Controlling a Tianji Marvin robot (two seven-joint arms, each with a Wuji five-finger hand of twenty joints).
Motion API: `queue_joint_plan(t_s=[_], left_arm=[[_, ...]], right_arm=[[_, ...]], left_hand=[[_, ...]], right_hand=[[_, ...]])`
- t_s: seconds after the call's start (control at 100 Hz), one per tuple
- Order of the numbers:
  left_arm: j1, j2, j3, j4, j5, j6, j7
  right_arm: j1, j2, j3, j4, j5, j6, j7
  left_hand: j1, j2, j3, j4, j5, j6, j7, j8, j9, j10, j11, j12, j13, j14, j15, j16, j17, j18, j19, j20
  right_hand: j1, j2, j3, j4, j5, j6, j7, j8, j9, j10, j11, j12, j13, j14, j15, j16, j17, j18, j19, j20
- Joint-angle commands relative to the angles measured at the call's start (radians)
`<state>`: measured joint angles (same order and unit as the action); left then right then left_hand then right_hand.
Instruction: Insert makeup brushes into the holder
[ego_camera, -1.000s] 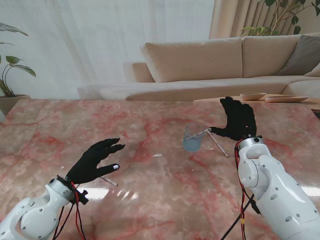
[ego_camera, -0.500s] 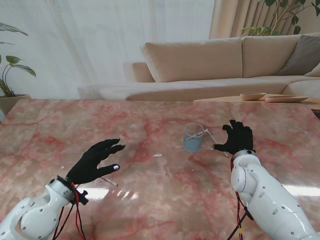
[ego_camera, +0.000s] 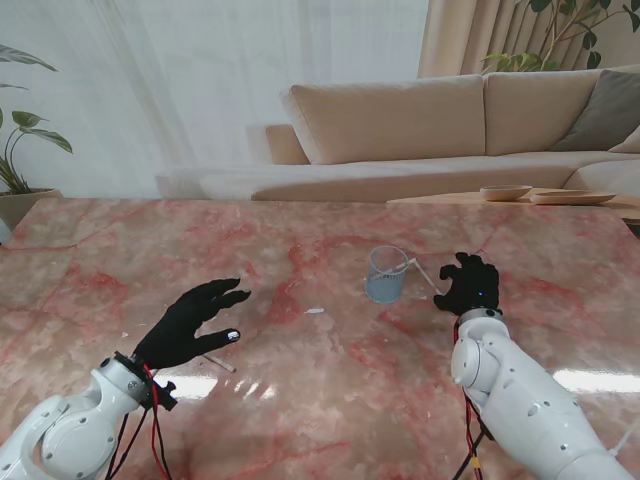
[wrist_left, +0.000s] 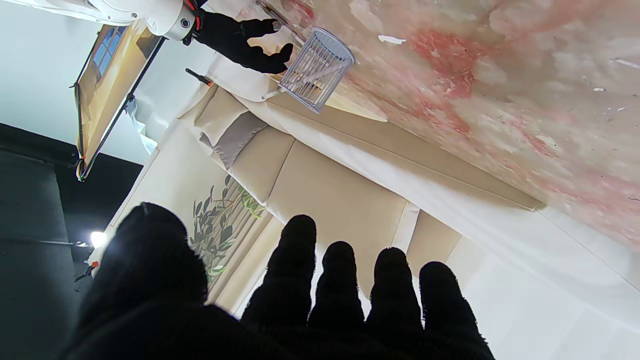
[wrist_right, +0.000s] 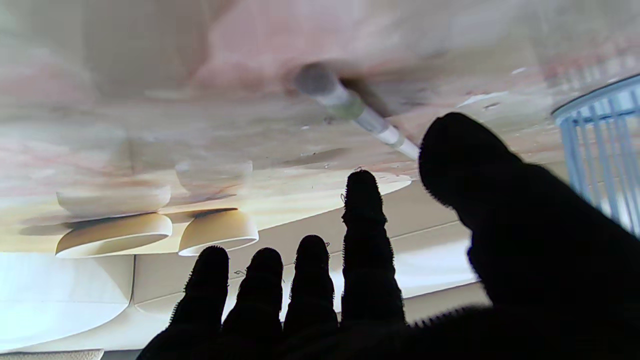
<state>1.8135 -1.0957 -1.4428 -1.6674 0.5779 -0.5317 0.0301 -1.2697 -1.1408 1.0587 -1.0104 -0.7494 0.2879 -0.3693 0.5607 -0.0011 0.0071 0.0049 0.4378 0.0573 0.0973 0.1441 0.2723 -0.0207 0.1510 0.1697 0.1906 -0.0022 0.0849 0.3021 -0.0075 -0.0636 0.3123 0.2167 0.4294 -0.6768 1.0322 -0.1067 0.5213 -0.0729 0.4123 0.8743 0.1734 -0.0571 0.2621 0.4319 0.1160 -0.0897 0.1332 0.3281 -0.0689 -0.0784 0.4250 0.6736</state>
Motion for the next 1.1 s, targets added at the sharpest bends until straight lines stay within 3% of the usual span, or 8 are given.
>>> queue_joint_plan(t_s=[0.0, 0.15, 0.25, 0.31, 0.42, 0.73, 0.94, 1.09], left_arm=[[0.006, 0.001, 0.002, -0.003, 0.003, 0.002, 0.002], [0.005, 0.002, 0.001, -0.003, 0.003, 0.002, -0.002], [0.007, 0.001, 0.000, -0.003, 0.004, 0.004, 0.001], [0.008, 0.001, -0.001, -0.005, 0.003, 0.005, 0.000], [0.011, 0.002, -0.004, -0.007, 0.003, 0.007, -0.005], [0.012, 0.001, -0.003, -0.007, 0.004, 0.004, 0.000], [0.011, 0.001, -0.003, -0.004, 0.003, -0.002, 0.003], [0.012, 0.001, -0.004, -0.005, 0.001, 0.000, 0.000]], right_arm=[[-0.001, -0.013, -0.010, 0.015, 0.006, -0.001, 0.007], [0.026, -0.028, -0.038, 0.068, 0.044, -0.006, -0.025], [0.042, -0.043, -0.050, 0.104, 0.083, -0.005, -0.042], [0.051, -0.053, -0.059, 0.131, 0.105, -0.007, -0.062], [0.068, -0.069, -0.079, 0.181, 0.129, -0.021, -0.107], [0.089, -0.094, -0.107, 0.241, 0.172, -0.001, -0.141], [0.091, -0.099, -0.124, 0.270, 0.179, 0.019, -0.147], [0.096, -0.094, -0.149, 0.276, 0.166, 0.043, -0.129]], left_hand=[[0.006, 0.041, -0.026, -0.017, -0.011, -0.020, -0.008, 0.011, -0.005, -0.020, -0.014, -0.013, -0.030, -0.052, -0.023, -0.012, 0.000, -0.024, -0.037, -0.004], [0.006, 0.042, -0.025, -0.017, -0.013, -0.020, -0.008, 0.011, -0.007, -0.020, -0.014, -0.013, -0.031, -0.052, -0.024, -0.013, -0.001, -0.024, -0.037, -0.004], [0.006, 0.041, -0.025, -0.016, -0.015, -0.021, -0.009, 0.011, -0.005, -0.020, -0.014, -0.013, -0.030, -0.050, -0.023, -0.012, -0.001, -0.024, -0.037, -0.004], [0.005, 0.041, -0.025, -0.017, -0.014, -0.020, -0.009, 0.011, -0.005, -0.019, -0.014, -0.013, -0.030, -0.051, -0.023, -0.012, -0.001, -0.023, -0.037, -0.004], [0.006, 0.042, -0.026, -0.017, -0.014, -0.020, -0.009, 0.011, -0.005, -0.017, -0.014, -0.013, -0.031, -0.051, -0.023, -0.012, -0.002, -0.022, -0.038, -0.004], [0.006, 0.043, -0.025, -0.017, -0.015, -0.019, -0.009, 0.011, -0.006, -0.016, -0.015, -0.013, -0.031, -0.047, -0.023, -0.011, -0.002, -0.021, -0.040, -0.004], [0.006, 0.045, -0.026, -0.017, -0.016, -0.019, -0.010, 0.011, -0.007, -0.016, -0.015, -0.014, -0.032, -0.047, -0.023, -0.012, -0.002, -0.021, -0.040, -0.004], [0.005, 0.046, -0.026, -0.017, -0.016, -0.020, -0.010, 0.011, -0.005, -0.019, -0.015, -0.014, -0.031, -0.049, -0.023, -0.012, -0.002, -0.018, -0.041, -0.004]], right_hand=[[-0.001, -0.013, 0.035, -0.040, 0.021, -0.001, -0.003, 0.003, 0.006, -0.015, 0.016, -0.006, -0.001, -0.014, 0.011, 0.018, -0.008, -0.013, 0.019, -0.014], [0.001, -0.008, 0.035, -0.043, 0.061, -0.006, 0.013, -0.005, 0.009, -0.016, 0.076, 0.001, 0.003, -0.015, 0.037, 0.023, -0.007, -0.016, 0.033, -0.014], [0.030, -0.003, 0.060, -0.038, 0.157, -0.025, 0.061, -0.002, 0.045, -0.016, 0.142, 0.009, 0.012, -0.019, 0.059, 0.026, 0.000, -0.020, 0.051, -0.013], [0.069, -0.015, 0.060, -0.126, 0.175, -0.055, 0.160, -0.067, 0.069, -0.017, 0.174, -0.026, 0.011, -0.021, 0.093, 0.026, -0.002, -0.021, 0.080, -0.023], [0.123, -0.038, 0.046, -0.171, 0.194, -0.108, 0.350, -0.191, 0.138, -0.026, 0.183, -0.035, 0.019, -0.028, 0.148, 0.039, 0.012, -0.018, 0.103, -0.027], [0.178, -0.078, 0.081, -0.172, 0.360, -0.156, 0.491, -0.284, 0.296, -0.046, 0.205, -0.030, 0.081, -0.036, 0.233, 0.056, 0.058, -0.014, 0.147, -0.013], [0.168, -0.073, 0.077, -0.172, 0.402, -0.175, 0.536, -0.276, 0.335, -0.057, 0.210, -0.026, 0.104, -0.040, 0.244, 0.057, 0.066, -0.019, 0.165, -0.009], [0.174, -0.006, 0.082, -0.176, 0.368, -0.183, 0.512, -0.117, 0.309, -0.059, 0.241, 0.020, 0.092, -0.046, 0.263, 0.070, 0.056, -0.028, 0.179, -0.013]])
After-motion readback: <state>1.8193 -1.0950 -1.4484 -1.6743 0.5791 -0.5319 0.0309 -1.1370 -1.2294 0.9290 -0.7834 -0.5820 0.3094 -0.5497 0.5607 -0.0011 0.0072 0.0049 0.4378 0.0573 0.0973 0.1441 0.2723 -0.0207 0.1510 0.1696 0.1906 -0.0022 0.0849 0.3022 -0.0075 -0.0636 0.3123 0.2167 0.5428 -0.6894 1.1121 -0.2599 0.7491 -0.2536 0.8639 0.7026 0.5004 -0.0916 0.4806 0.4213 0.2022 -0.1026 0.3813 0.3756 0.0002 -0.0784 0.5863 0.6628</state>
